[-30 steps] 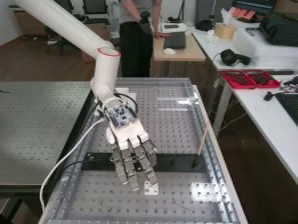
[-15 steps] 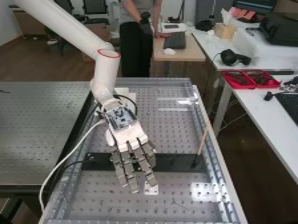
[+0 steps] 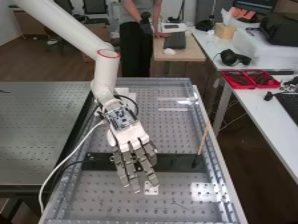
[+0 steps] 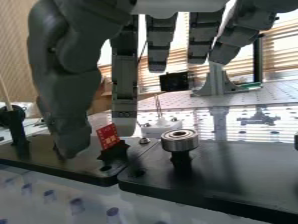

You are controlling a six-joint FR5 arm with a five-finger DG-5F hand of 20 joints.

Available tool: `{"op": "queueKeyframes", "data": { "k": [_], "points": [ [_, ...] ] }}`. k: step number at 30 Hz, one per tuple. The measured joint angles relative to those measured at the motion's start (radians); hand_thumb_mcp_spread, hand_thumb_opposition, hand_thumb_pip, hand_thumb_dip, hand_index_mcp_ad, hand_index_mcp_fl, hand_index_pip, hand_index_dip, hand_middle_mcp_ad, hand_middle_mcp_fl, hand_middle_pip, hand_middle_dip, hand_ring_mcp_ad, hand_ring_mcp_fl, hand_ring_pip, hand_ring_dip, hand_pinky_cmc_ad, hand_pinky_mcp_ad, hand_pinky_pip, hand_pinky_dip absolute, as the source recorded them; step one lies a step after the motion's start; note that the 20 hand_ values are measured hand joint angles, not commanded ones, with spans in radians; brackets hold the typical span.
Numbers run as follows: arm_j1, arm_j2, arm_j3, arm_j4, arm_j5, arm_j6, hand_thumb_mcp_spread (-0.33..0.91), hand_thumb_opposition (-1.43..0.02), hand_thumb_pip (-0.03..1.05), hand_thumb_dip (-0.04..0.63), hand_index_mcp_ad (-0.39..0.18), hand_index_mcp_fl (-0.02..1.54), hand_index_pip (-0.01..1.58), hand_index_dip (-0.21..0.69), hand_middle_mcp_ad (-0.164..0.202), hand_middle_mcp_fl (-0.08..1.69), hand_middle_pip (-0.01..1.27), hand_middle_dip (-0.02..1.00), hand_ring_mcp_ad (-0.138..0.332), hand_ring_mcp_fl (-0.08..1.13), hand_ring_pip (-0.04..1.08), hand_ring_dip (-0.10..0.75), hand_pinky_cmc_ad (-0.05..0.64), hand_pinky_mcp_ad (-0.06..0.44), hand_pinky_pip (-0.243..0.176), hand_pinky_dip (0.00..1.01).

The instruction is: Grab the pcb board and place it in the clear container

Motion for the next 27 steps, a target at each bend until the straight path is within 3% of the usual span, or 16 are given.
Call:
{"op": "queueKeyframes", "data": {
  "k": [4,16,23,27],
  "points": [
    [-0.001,0.002,-0.004,0.012,0.0,-0.01,0.65,-0.82,0.35,0.222,-0.101,0.49,1.21,0.204,0.024,0.07,0.13,0.16,0.173,0.05,0.09,0.051,0.262,0.133,-0.042,0.19],
    [-0.003,0.01,-0.019,0.052,0.0,-0.039,0.64,-0.86,0.34,0.223,-0.099,0.51,1.25,0.202,0.028,0.11,0.13,0.16,0.169,0.06,0.1,0.058,0.278,0.131,-0.042,0.2],
    [-0.005,0.025,-0.036,0.117,0.001,-0.087,0.64,-0.88,0.34,0.223,-0.099,0.53,1.25,0.202,0.028,0.11,0.13,0.16,0.169,0.06,0.1,0.058,0.284,0.131,-0.042,0.2],
    [-0.007,0.032,-0.041,0.138,-0.001,-0.103,0.7,-0.87,0.38,0.234,-0.12,0.66,1.29,0.229,0.026,0.11,0.13,0.16,0.169,0.06,0.1,0.058,0.284,0.131,-0.042,0.2]
  ]
}}
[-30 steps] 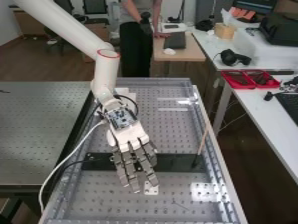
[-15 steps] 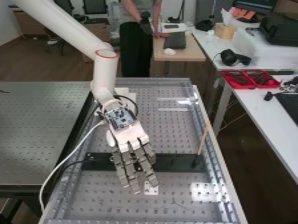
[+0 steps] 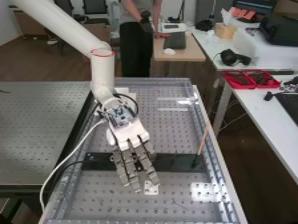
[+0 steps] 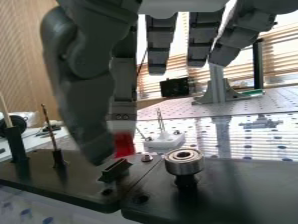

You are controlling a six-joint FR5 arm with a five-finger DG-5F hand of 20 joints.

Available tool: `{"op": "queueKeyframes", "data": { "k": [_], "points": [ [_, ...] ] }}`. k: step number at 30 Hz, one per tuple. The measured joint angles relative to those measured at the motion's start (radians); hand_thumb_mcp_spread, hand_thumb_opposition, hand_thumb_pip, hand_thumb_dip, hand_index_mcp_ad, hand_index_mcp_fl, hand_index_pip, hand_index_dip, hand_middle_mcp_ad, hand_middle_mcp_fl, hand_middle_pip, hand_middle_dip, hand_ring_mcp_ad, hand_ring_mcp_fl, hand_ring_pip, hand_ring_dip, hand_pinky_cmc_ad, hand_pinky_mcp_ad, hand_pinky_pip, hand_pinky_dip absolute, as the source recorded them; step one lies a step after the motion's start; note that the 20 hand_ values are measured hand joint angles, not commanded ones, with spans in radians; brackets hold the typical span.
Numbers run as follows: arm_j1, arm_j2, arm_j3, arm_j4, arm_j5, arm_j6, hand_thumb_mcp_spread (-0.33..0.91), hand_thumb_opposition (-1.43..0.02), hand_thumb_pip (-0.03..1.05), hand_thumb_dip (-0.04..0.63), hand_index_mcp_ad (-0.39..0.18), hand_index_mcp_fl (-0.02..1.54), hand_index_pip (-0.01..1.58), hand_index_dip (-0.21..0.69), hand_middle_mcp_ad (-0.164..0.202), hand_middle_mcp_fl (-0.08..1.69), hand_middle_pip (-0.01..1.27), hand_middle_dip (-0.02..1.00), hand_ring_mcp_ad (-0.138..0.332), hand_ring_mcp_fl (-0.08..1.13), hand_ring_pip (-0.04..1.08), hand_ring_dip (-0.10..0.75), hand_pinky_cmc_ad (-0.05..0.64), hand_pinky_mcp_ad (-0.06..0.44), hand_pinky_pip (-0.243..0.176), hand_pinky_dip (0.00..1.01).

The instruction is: Grab the pcb board and place it in the clear container

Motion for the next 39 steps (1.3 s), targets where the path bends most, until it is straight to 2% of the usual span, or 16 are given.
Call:
{"op": "queueKeyframes", "data": {
  "k": [10,14,17,23,30,36,39],
  "points": [
    [-0.003,0.013,-0.016,0.059,-0.007,-0.051,0.7,-0.87,0.38,0.236,-0.122,0.64,1.3,0.236,0.026,0.12,0.13,0.16,0.169,0.06,0.1,0.058,0.281,0.134,-0.042,0.2],
    [-0.004,0.017,-0.021,0.065,-0.009,-0.049,0.7,-0.87,0.38,0.232,-0.122,0.64,1.3,0.236,0.026,0.12,0.13,0.16,0.169,0.06,0.1,0.058,0.278,0.134,-0.042,0.2],
    [-0.003,0.023,-0.029,0.088,-0.011,-0.067,0.7,-0.87,0.38,0.232,-0.122,0.64,1.3,0.236,0.026,0.12,0.13,0.16,0.169,0.06,0.1,0.058,0.291,0.134,-0.042,0.2],
    [0.012,0.078,-0.071,0.214,-0.034,-0.174,0.7,-0.87,0.38,0.232,-0.122,0.67,1.27,0.236,0.028,0.12,0.13,0.16,0.169,0.06,0.1,0.058,0.291,0.133,-0.042,0.2],
    [0.049,0.159,-0.124,0.316,-0.089,-0.255,0.69,-0.88,0.38,0.227,-0.122,0.77,1.15,0.251,0.028,0.13,0.13,0.16,0.169,0.06,0.1,0.058,0.295,0.133,-0.042,0.2],
    [0.091,0.223,-0.147,0.295,-0.163,-0.232,0.69,-0.91,0.36,0.227,-0.122,0.87,1.05,0.253,0.024,0.17,0.13,0.16,0.169,0.06,0.1,0.058,0.291,0.133,-0.042,0.2],
    [0.103,0.236,-0.145,0.234,-0.204,-0.183,0.7,-0.93,0.36,0.227,-0.122,0.88,1.03,0.253,0.024,0.17,0.13,0.16,0.175,0.06,0.1,0.058,0.291,0.136,-0.042,0.2]
  ]
}}
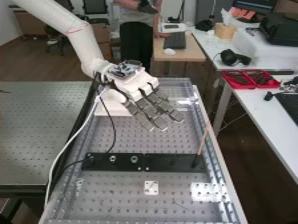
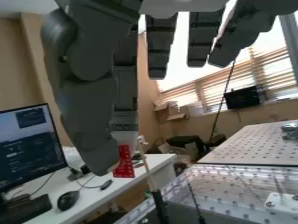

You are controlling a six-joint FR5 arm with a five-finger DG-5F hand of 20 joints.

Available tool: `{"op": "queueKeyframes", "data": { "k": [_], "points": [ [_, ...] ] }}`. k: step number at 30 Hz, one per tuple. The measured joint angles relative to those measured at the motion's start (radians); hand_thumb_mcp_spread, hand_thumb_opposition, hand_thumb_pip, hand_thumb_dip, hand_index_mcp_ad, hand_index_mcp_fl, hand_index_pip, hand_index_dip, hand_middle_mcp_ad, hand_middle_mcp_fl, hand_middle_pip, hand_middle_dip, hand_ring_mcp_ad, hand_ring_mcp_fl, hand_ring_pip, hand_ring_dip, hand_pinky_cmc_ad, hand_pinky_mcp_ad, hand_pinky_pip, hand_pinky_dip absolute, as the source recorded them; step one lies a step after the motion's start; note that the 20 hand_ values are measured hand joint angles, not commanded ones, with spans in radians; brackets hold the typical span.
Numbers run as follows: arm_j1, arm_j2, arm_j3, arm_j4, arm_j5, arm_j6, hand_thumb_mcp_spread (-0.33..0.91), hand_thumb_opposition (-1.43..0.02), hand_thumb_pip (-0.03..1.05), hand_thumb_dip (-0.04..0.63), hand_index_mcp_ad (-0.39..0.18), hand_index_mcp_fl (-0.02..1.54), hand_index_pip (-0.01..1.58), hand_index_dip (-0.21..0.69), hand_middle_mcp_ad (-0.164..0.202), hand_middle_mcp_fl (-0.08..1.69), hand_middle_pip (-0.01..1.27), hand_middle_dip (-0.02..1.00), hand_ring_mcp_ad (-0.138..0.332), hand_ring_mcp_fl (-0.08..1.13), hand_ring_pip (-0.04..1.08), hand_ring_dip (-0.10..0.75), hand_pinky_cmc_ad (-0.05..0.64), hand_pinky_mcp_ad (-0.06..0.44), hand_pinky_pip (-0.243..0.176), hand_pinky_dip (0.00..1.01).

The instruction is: Grab the pcb board and place it in the clear container

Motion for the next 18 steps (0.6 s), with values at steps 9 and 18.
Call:
{"op": "queueKeyframes", "data": {
  "k": [9,18],
  "points": [
    [0.04,0.013,0.046,-0.249,-0.21,0.201,0.7,-0.94,0.36,0.227,-0.122,0.91,0.99,0.274,0.028,0.17,0.13,0.16,0.171,0.07,0.1,0.058,0.297,0.141,-0.042,0.2],
    [0.06,-0.019,0.107,-0.293,-0.351,0.295,0.7,-0.94,0.36,0.227,-0.122,0.91,0.97,0.274,0.024,0.17,0.13,0.16,0.171,0.07,0.1,0.058,0.297,0.141,-0.042,0.2]
  ]
}}
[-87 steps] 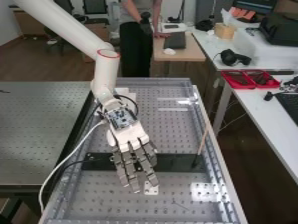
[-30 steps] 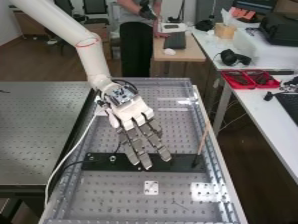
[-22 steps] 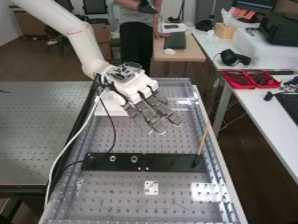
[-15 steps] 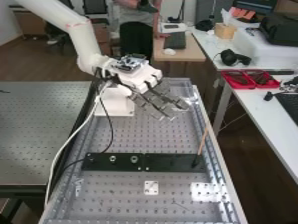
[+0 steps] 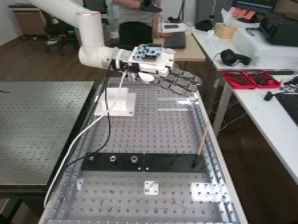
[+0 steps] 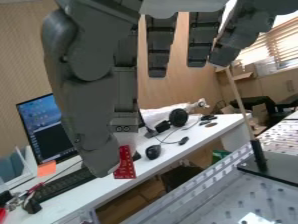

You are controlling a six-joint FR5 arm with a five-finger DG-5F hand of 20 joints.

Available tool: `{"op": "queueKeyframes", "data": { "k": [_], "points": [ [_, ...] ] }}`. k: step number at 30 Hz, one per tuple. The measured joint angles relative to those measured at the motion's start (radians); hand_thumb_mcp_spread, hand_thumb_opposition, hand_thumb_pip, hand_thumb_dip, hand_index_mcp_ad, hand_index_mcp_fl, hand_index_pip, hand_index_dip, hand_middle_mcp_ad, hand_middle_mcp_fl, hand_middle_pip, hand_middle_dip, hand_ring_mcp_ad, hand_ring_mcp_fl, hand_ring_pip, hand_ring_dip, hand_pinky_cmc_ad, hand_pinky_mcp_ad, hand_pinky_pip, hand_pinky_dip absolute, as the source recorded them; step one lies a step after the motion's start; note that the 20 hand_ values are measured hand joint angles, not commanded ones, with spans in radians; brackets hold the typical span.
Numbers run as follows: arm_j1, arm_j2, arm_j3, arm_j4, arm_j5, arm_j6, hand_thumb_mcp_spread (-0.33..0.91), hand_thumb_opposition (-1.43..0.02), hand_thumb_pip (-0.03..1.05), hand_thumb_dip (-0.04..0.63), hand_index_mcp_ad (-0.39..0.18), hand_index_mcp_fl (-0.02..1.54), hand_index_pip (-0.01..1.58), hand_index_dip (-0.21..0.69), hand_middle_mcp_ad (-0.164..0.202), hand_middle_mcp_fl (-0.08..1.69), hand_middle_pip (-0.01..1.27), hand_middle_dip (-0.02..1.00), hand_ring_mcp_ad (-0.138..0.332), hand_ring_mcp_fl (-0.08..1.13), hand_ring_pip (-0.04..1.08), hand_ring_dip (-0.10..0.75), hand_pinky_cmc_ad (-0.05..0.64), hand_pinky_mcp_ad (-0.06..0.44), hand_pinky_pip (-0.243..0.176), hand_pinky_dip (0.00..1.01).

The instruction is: Grab the pcb board and place it in the clear container

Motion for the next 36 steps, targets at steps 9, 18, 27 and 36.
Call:
{"op": "queueKeyframes", "data": {
  "k": [9,18,27,36],
  "points": [
    [0.004,-0.059,0.062,-0.042,-0.086,0.076,0.7,-0.94,0.36,0.227,-0.122,0.91,0.97,0.274,0.028,0.17,0.13,0.16,0.171,0.07,0.1,0.058,0.297,0.141,-0.042,0.2],
    [0.002,-0.137,0.122,-0.094,-0.109,0.128,0.7,-0.94,0.36,0.227,-0.122,0.91,0.97,0.274,0.028,0.17,0.13,0.17,0.171,0.07,0.1,0.058,0.3,0.143,-0.042,0.2],
    [0.0,-0.176,0.152,-0.154,-0.112,0.153,0.69,-0.95,0.36,0.227,-0.122,0.91,0.97,0.274,0.028,0.17,0.13,0.17,0.171,0.07,0.1,0.058,0.295,0.143,-0.042,0.2],
    [-0.002,-0.166,0.145,-0.193,-0.107,0.167,0.62,-0.88,0.34,0.234,-0.138,0.58,0.98,0.271,0.026,0.14,0.13,0.17,0.173,0.06,0.1,0.058,0.295,0.143,-0.042,0.2]
  ]
}}
